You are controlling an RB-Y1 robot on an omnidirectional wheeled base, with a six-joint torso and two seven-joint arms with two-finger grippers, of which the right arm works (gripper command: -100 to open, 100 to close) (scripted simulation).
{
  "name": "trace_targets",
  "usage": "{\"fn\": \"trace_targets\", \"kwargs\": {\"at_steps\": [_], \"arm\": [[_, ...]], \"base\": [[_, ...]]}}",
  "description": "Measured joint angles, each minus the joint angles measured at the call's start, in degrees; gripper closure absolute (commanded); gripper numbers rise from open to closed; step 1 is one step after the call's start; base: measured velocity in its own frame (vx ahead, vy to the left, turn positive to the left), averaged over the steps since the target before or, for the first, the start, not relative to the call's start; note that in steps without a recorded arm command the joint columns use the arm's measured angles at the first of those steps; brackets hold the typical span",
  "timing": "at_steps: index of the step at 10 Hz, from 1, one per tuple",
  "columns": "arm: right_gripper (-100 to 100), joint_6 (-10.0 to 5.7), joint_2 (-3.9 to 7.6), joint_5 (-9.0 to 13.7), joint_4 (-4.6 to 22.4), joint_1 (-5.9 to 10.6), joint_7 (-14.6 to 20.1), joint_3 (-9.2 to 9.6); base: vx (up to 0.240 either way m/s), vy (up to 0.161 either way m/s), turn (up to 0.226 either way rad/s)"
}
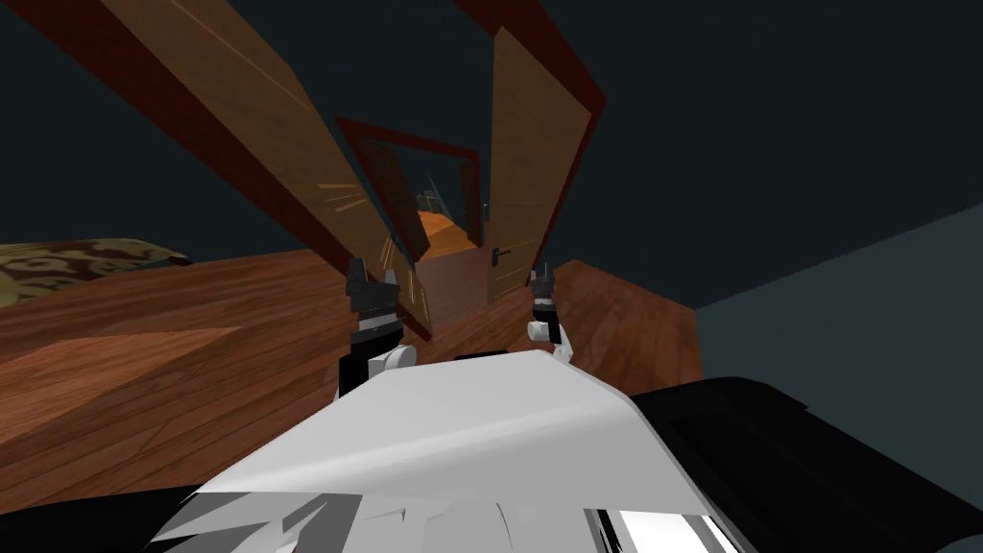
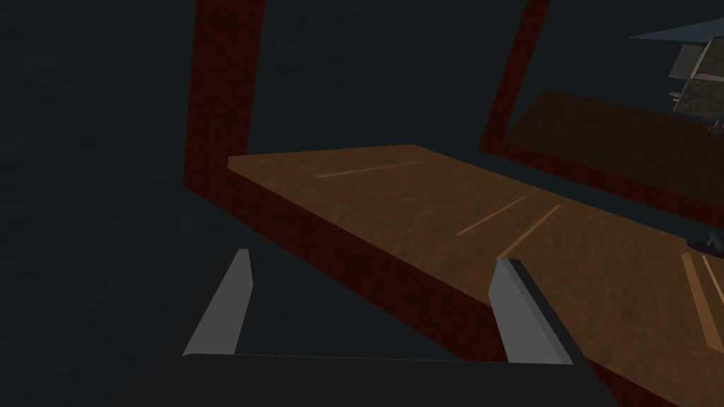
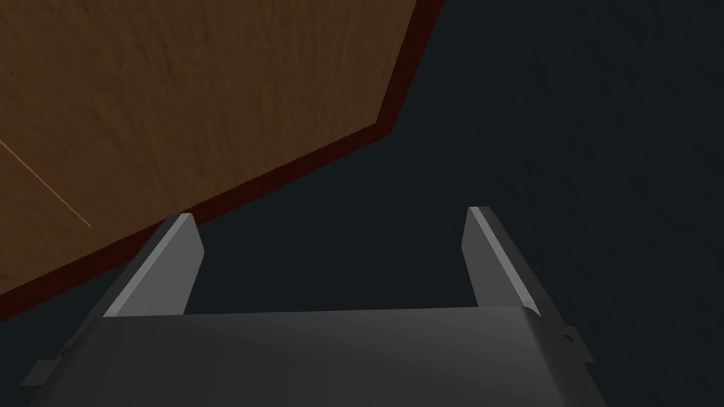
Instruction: Push the door open
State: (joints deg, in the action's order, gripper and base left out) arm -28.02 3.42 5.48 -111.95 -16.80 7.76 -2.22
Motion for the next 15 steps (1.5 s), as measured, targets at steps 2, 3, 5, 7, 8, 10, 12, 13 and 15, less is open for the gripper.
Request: {"fn": "trace_targets", "kwargs": {"at_steps": [2, 3, 5, 7, 8, 10, 12, 13, 15], "arm": [[-100, -0.16, 1.03, 0.32, 3.17, 1.06, 0.28, 0.01], [-100, 0.16, 1.63, 0.54, 4.73, 2.08, 0.40, -0.21], [-100, 0.04, 2.69, 0.88, 7.71, 3.41, 0.75, -0.29], [-100, -0.11, 3.31, 1.05, 10.34, 4.57, 0.82, -0.23], [-100, -0.22, 3.74, 1.18, 11.87, 5.20, 0.91, -0.21], [-100, -0.43, 4.77, 1.50, 14.98, 6.74, 1.18, -0.27], [-100, -0.52, 5.36, 1.67, 17.96, 8.26, 1.22, -0.27], [-100, -0.57, 6.10, 1.91, 19.83, 9.22, 1.44, -0.41], [-100, -0.67, 7.00, 2.19, 22.70, 10.46, 1.70, -0.38]], "base": [[0.015, -0.074, 0.093], [0.021, -0.073, 0.182], [0.025, -0.056, 0.130], [0.025, -0.053, 0.079], [0.045, -0.092, 0.217], [0.029, -0.067, 0.109], [0.013, -0.057, 0.103], [0.027, -0.090, 0.218], [0.023, -0.074, 0.095]]}}
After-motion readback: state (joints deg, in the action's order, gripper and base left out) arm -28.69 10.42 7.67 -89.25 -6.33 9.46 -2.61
